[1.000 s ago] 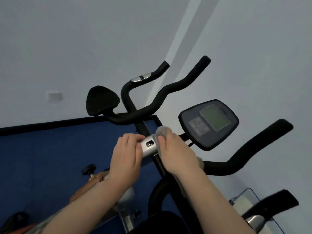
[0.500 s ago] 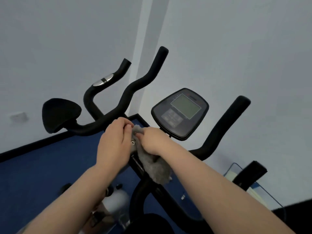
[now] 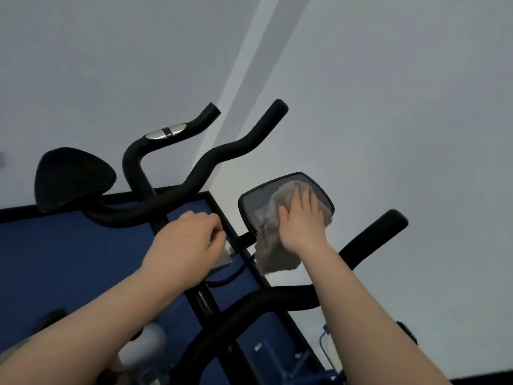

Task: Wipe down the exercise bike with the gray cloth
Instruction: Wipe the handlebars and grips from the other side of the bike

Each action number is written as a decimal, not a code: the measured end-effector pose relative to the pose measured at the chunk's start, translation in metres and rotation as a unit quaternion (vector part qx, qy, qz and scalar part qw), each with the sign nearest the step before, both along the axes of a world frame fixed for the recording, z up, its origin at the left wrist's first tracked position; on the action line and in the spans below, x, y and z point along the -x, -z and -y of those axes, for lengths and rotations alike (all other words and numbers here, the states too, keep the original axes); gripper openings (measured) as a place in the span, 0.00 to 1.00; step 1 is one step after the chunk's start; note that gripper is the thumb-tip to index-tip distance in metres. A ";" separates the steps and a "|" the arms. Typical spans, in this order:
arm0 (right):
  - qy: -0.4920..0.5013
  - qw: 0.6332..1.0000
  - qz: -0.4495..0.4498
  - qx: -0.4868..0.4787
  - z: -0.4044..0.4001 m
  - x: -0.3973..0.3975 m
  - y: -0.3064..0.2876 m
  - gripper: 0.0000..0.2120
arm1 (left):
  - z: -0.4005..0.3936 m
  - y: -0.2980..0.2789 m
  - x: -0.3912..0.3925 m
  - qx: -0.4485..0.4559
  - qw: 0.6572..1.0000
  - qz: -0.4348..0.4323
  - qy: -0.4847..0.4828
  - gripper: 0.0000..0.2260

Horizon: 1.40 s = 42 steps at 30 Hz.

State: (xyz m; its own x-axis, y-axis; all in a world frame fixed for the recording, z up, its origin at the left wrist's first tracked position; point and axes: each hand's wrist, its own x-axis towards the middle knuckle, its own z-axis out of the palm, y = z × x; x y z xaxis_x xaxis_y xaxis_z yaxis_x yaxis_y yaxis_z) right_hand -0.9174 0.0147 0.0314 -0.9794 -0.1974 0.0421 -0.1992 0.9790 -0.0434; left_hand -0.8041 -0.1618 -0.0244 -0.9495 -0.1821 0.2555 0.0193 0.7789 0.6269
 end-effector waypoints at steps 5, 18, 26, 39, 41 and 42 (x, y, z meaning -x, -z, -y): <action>-0.049 0.993 -0.012 -0.102 0.006 0.032 0.036 0.31 | -0.001 -0.001 0.000 0.012 1.000 -0.002 0.003 0.11; -0.180 0.970 -0.043 -0.157 -0.015 0.060 0.026 0.30 | 0.003 0.000 -0.001 -0.047 0.999 -0.012 0.009 0.12; 0.031 0.993 -0.097 -0.062 0.026 0.036 0.054 0.30 | 0.001 0.002 -0.004 -0.033 0.999 -0.031 -0.001 0.14; 0.057 0.990 -0.116 -0.062 0.017 0.031 0.054 0.32 | 0.000 0.002 -0.004 -0.031 0.999 -0.032 -0.005 0.14; 0.145 0.984 -0.098 -0.031 0.011 0.030 0.054 0.33 | 0.001 0.002 -0.004 -0.025 0.999 -0.026 -0.002 0.14; 0.192 0.977 -0.088 -0.016 0.009 0.032 0.050 0.34 | 0.001 0.003 -0.003 -0.026 0.999 -0.025 0.002 0.14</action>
State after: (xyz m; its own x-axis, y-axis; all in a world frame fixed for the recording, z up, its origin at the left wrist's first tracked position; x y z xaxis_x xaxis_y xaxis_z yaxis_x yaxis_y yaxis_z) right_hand -0.9496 0.0057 -0.0190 -0.9597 0.1786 0.2168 0.1808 0.9835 -0.0097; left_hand -0.8008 -0.1631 -0.0270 -0.9363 -0.1930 0.2935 0.0547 0.7453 0.6645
